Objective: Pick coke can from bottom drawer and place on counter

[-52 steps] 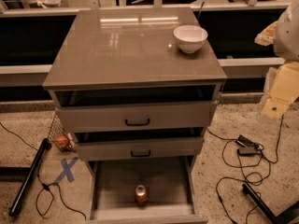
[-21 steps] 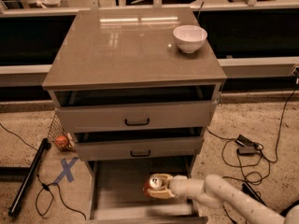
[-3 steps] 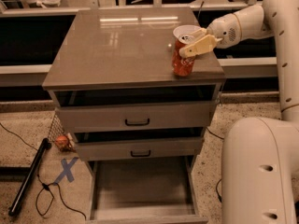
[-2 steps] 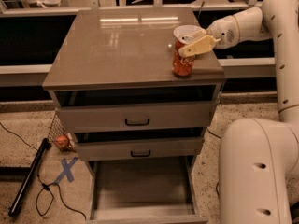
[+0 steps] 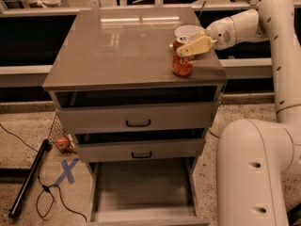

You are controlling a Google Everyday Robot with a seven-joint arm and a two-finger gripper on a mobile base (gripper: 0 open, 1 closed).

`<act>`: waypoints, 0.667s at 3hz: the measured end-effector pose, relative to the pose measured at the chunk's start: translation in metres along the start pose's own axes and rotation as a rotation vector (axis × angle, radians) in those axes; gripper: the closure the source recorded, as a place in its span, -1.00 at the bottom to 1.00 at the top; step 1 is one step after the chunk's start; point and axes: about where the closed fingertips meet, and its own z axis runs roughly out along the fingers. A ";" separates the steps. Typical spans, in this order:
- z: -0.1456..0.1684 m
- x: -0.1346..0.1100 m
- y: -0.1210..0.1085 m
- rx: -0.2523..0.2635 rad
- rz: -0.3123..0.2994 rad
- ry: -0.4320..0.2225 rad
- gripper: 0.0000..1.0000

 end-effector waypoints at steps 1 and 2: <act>0.004 -0.003 -0.005 0.013 0.001 -0.012 -0.91; 0.008 -0.006 -0.010 0.022 0.002 -0.022 -1.00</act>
Offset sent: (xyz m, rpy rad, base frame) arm 0.0063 0.0040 0.0003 0.0085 -0.0050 -0.0146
